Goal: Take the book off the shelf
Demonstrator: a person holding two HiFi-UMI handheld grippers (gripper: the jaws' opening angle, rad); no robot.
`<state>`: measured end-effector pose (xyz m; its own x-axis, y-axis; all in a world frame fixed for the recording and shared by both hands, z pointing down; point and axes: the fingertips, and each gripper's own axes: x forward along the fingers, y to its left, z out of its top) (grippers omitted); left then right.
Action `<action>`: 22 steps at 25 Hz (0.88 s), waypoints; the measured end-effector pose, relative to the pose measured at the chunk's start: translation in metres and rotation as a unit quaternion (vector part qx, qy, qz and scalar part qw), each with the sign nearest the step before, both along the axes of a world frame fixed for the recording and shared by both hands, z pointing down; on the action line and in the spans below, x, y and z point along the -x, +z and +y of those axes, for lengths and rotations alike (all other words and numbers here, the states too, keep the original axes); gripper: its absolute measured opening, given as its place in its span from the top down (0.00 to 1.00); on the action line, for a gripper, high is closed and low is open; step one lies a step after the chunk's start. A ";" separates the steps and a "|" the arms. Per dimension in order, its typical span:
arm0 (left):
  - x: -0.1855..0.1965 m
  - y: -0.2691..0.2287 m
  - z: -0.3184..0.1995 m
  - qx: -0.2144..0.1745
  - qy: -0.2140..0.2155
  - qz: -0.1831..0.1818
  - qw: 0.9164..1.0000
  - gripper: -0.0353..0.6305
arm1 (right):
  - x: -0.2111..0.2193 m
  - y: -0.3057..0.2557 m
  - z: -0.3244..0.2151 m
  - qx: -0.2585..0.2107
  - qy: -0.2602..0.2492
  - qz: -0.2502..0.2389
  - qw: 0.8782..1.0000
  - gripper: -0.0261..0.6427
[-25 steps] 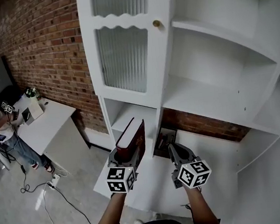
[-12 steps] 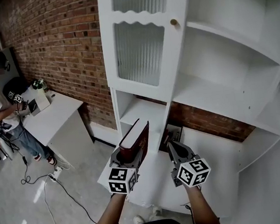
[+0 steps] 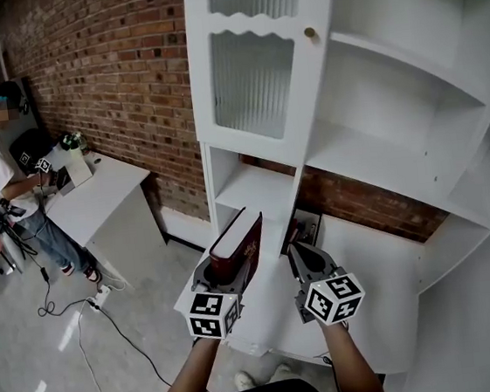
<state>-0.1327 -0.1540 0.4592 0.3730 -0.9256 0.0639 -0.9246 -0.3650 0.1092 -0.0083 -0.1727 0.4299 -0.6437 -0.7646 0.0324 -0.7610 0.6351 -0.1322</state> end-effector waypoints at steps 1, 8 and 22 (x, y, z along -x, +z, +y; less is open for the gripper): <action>0.000 0.001 0.001 0.000 0.000 0.000 1.000 0.60 | 0.000 0.000 0.002 -0.001 0.000 0.000 1.000 0.93; -0.004 -0.004 0.012 -0.007 -0.001 0.000 1.000 0.60 | -0.008 -0.005 0.010 -0.010 0.005 -0.001 1.000 0.93; -0.039 -0.023 0.039 -0.022 0.004 0.005 1.000 0.60 | -0.038 -0.013 0.035 -0.012 -0.001 0.006 1.000 0.93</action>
